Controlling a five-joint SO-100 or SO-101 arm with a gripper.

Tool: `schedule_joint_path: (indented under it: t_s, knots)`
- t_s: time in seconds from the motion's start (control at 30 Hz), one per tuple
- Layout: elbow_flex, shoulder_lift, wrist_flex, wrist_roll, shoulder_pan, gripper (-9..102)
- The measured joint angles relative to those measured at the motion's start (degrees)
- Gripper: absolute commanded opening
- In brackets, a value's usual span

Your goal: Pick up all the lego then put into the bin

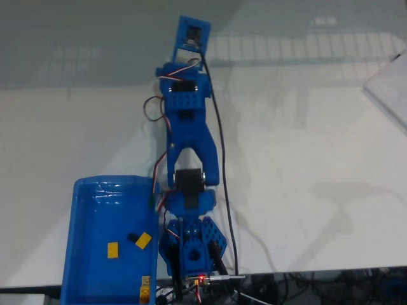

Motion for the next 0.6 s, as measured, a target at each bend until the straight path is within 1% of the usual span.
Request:
schedule_joint_path:
  t_s: [0.13,0.3,0.6]
  knots:
    - [0.0,-5.6,-3.7,-2.5,3.6,28]
    - [-0.1,-11.8,-9.7,-4.9,5.1,28]
    - [-0.1,-17.8,-11.2,-7.6,6.3,27]
